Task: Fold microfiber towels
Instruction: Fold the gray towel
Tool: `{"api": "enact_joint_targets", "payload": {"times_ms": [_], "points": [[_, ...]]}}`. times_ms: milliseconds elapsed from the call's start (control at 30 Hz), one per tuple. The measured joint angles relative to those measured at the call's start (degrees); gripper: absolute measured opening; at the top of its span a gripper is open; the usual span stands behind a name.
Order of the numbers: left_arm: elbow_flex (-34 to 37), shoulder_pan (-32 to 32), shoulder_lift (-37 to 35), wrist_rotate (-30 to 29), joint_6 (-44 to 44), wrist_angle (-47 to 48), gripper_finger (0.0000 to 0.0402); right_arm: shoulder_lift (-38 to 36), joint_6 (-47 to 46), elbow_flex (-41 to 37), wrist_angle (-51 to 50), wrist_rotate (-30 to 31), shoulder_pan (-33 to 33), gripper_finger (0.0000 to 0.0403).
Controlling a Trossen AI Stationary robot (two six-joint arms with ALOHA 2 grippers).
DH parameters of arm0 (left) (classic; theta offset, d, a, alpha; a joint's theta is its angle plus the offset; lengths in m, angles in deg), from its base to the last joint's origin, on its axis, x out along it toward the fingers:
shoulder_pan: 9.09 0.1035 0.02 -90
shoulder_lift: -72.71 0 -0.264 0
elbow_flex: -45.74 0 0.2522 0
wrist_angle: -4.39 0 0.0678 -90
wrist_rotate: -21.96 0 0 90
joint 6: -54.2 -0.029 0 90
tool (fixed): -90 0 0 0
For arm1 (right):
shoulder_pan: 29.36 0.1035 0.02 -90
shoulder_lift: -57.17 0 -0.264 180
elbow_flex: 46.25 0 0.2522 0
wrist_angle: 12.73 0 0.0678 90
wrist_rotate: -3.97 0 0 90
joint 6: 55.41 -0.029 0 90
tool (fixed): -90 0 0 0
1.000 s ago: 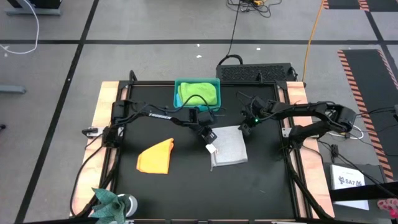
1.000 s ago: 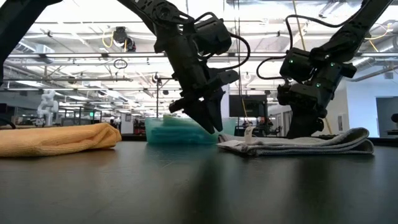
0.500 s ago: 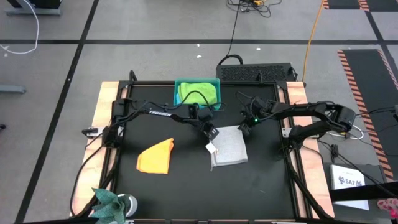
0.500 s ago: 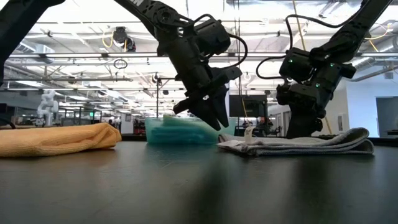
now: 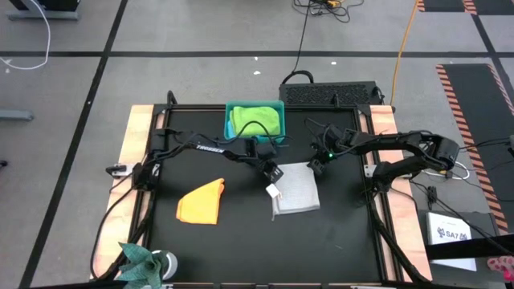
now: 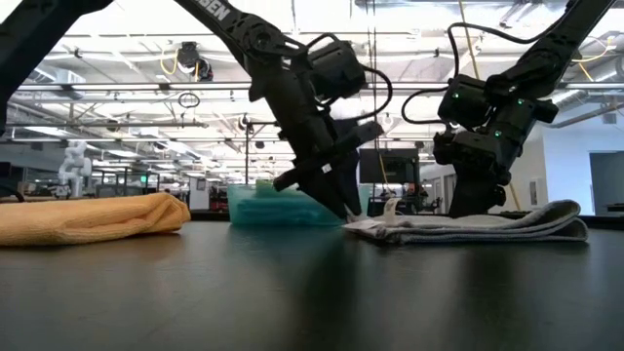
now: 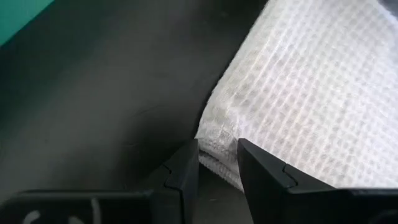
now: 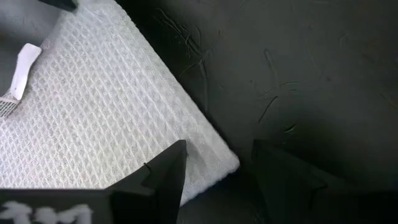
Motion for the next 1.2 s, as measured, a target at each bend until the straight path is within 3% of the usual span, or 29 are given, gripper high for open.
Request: {"api": "enact_joint_targets", "payload": {"times_ms": [167,433,633,767,967,1200], "points": [[0.09,0.15,0.23,1.31,-0.20,-1.21,0.0113,0.00,0.02,0.00,-0.13,-0.02,0.01,0.0173],[0.09,0.26,0.24,1.46,0.68,-0.66,0.0113,0.00,0.04,0.02,-1.41,0.26,0.07,0.0123],[0.09,0.26,0.24,1.46,2.15,-0.70,0.0110,0.00,0.02,0.02,-2.66,0.03,0.12,0.0058],[0.09,0.28,0.24,1.83,2.69,-0.79,0.0079,0.04,0.00,0.00,-2.86,-0.57,0.18,0.0008],[0.09,0.26,0.23,1.91,2.74,-0.79,0.0008,-0.25,-0.66,-0.03,-2.87,-0.58,0.18,0.0003],[0.09,0.44,0.19,0.59,2.64,-3.01,0.0003,-4.40,-2.07,-0.09,-3.00,-0.24,0.18,0.0002]]}}
